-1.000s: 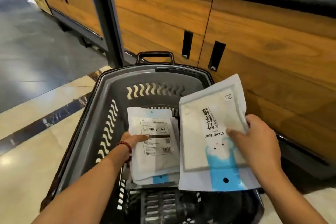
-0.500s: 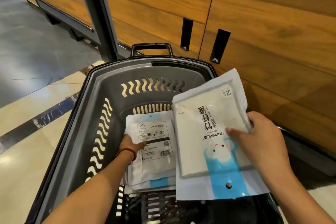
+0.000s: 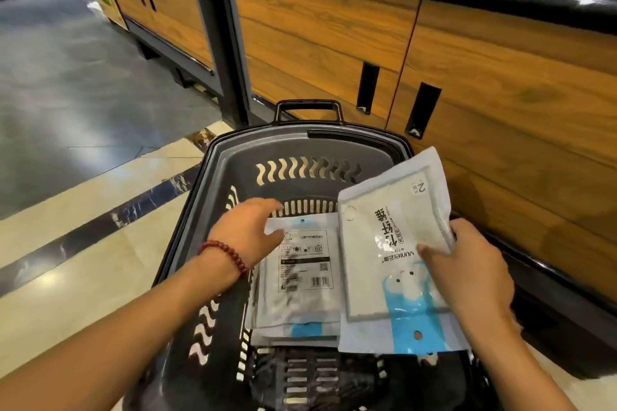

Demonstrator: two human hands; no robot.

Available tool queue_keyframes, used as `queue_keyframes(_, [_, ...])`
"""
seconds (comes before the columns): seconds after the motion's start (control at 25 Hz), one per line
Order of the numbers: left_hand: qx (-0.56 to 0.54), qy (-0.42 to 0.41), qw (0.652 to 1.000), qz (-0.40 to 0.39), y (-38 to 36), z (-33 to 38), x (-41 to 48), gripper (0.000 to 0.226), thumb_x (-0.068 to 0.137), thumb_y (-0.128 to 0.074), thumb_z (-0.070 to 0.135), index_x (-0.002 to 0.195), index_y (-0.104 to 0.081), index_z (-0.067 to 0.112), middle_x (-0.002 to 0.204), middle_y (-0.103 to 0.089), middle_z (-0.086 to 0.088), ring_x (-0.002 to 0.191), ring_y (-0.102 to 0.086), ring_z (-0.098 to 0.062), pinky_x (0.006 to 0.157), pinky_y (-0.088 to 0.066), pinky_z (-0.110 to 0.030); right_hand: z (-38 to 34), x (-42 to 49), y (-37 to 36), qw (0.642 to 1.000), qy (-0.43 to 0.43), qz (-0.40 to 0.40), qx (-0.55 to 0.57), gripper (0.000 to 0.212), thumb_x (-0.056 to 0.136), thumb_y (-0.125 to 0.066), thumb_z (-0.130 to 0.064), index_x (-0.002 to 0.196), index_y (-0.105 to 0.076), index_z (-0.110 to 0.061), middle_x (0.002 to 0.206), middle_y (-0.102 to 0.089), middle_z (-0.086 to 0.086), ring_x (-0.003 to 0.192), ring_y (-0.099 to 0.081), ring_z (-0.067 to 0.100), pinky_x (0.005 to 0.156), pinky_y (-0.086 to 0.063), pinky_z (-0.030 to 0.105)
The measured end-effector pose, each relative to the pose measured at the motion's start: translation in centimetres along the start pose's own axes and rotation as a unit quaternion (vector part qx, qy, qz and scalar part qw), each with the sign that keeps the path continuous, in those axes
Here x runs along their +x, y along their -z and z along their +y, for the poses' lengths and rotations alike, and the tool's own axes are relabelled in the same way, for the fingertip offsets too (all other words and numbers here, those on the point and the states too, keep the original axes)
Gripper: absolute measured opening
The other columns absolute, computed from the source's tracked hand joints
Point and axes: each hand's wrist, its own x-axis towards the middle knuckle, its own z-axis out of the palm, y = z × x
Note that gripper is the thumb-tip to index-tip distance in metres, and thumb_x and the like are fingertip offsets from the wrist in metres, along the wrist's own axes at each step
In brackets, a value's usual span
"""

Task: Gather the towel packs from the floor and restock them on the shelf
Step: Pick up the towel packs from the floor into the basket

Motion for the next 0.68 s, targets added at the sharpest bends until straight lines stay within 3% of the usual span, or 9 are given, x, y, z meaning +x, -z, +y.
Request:
queue_keyframes(0.08, [0.11,0.013,0.993,0.048,2.9,-1.8,-1.2,0.063,0.082,-0.063,0.041,0.136,-0.041,0.018,0.135,-0.045,-0.003,0.126,-0.042,-0.02,0.104,-0.037,-0.033,-1.3,-0.6,-1.4,0.999,0.041,-0.001,-0.03,0.018,0.086,-0.06,-0.028,0.087,-0.045,-0.017,0.081,-0.055,-0.002,0.07,-0.049,0.021,0.049,-0.028,0.026])
queue_keyframes(0.16, [0.212,0.093,0.973,0.018,3.8,-4.3,-2.5,0.083,0.079,-0.062,0.051,0.142,-0.025,0.011,0.138,-0.036,-0.013,0.128,-0.034,-0.029,0.107,-0.034,-0.036,-2.8,-0.7,-4.2,0.996,0.082,-0.02,-0.04,0.021,0.086,-0.057,-0.023,0.083,-0.037,-0.016,0.075,-0.049,-0.001,0.066,-0.045,0.025,0.05,-0.028,0.03])
queue_keyframes(0.28, [0.116,0.212,0.968,-0.065,2.9,-6.4,-3.0,0.093,0.079,-0.064,0.049,0.142,-0.013,0.005,0.129,-0.047,-0.018,0.115,-0.049,-0.033,0.095,-0.045,-0.039,-4.5,0.3,-9.2,0.996,0.06,-0.068,-0.011,0.019,0.088,-0.055,-0.022,0.087,-0.038,-0.014,0.082,-0.05,0.001,0.071,-0.045,0.023,0.05,-0.03,0.028])
queue_keyframes(0.36, [0.038,0.22,0.973,-0.06,2.1,-6.9,-2.7,0.085,0.081,-0.066,0.039,0.14,-0.015,0.005,0.123,-0.053,-0.018,0.104,-0.058,-0.033,0.084,-0.05,-0.039,-4.9,1.3,-12.3,0.994,0.007,-0.105,0.04,0.018,0.088,-0.057,-0.022,0.095,-0.044,-0.012,0.096,-0.057,0.006,0.08,-0.053,0.025,0.052,-0.033,0.026])
queue_keyframes(0.44, [0.02,0.21,0.977,-0.031,1.6,-7.5,-2.5,0.07,0.081,-0.067,0.033,0.131,-0.026,0.005,0.117,-0.056,-0.018,0.099,-0.06,-0.033,0.078,-0.05,-0.038,-4.9,2.1,-15.2,0.989,-0.03,-0.124,0.072,0.024,0.088,-0.058,-0.021,0.106,-0.048,-0.009,0.11,-0.061,0.01,0.095,-0.059,0.029,0.063,-0.043,0.028])
queue_keyframes(0.56, [-0.001,0.212,0.977,-0.018,1.4,-8.0,-2.3,0.06,0.08,-0.069,0.031,0.121,-0.033,0.008,0.112,-0.059,-0.016,0.095,-0.061,-0.032,0.075,-0.048,-0.035,-4.6,2.7,-18.7,0.989,-0.039,-0.136,0.031,0.03,0.088,-0.058,-0.019,0.113,-0.047,-0.006,0.117,-0.06,0.014,0.105,-0.059,0.033,0.079,-0.049,0.036])
queue_keyframes(0.68, [0.004,0.208,0.978,-0.016,1.2,-8.2,-2.3,0.057,0.08,-0.07,0.031,0.118,-0.034,0.008,0.107,-0.06,-0.016,0.09,-0.061,-0.032,0.071,-0.046,-0.034,-4.6,2.4,-20.6,0.986,-0.013,-0.136,-0.098,0.038,0.086,-0.059,-0.019,0.119,-0.049,-0.005,0.124,-0.052,0.016,0.114,-0.051,0.032,0.094,-0.047,0.041])
